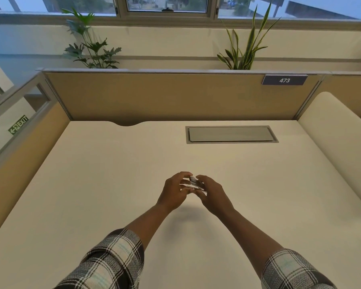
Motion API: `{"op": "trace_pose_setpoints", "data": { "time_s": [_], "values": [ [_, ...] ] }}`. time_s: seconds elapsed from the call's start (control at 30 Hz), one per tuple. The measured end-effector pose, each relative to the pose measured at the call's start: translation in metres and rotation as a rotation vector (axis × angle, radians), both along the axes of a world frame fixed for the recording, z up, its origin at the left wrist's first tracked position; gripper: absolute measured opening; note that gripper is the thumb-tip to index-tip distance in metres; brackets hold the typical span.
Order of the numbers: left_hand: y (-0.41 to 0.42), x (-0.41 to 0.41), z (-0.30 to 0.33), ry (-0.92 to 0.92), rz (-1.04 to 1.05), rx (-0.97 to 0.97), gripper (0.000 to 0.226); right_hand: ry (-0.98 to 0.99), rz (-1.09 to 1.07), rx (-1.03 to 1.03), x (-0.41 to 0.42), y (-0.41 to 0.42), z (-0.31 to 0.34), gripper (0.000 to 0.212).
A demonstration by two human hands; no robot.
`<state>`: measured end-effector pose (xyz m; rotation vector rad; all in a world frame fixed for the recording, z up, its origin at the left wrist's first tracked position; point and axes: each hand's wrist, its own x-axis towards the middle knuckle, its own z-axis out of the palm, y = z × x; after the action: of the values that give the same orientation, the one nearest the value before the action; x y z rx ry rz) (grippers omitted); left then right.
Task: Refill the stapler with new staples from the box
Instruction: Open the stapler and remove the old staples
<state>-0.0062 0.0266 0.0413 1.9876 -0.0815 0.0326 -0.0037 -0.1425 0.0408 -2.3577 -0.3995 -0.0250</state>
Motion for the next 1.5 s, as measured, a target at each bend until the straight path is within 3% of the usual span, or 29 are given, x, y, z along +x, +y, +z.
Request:
{"op": "trace_pose_setpoints", "data": {
  "time_s": [0.17,0.3,0.43,0.7,0.97,1.07,1.33,1.5],
  "values": [
    [-0.003,0.000,-0.003,0.166,0.074,-0.132,0.032,-0.080,-0.012,-0.018,-0.002,0.000,-0.001,0.022],
    [-0.008,0.002,-0.001,0.222,0.174,-0.234,0.036,-0.138,-0.047,-0.038,-0.002,0.002,-0.003,0.013],
    [-0.007,0.004,0.001,0.205,0.165,-0.340,0.029,-0.151,-0.092,-0.035,0.000,0.007,-0.003,0.014],
    [-0.008,0.005,0.002,0.236,0.175,-0.552,0.024,-0.002,-0.145,0.269,0.002,0.015,-0.003,0.013],
    [-0.015,-0.004,-0.004,0.351,0.185,-0.728,0.032,0.032,-0.192,0.204,0.005,0.023,-0.002,0.015],
    [-0.019,-0.008,-0.002,0.372,0.177,-0.719,0.019,0.067,-0.177,0.161,0.006,0.024,-0.003,0.016],
    [-0.024,-0.005,-0.001,0.358,0.228,-0.501,0.033,0.082,-0.161,0.122,0.000,0.035,0.001,0.032],
    [-0.027,-0.002,-0.001,0.366,0.293,-0.403,0.034,0.125,-0.177,0.130,-0.002,0.040,0.001,0.022]
  ]
}}
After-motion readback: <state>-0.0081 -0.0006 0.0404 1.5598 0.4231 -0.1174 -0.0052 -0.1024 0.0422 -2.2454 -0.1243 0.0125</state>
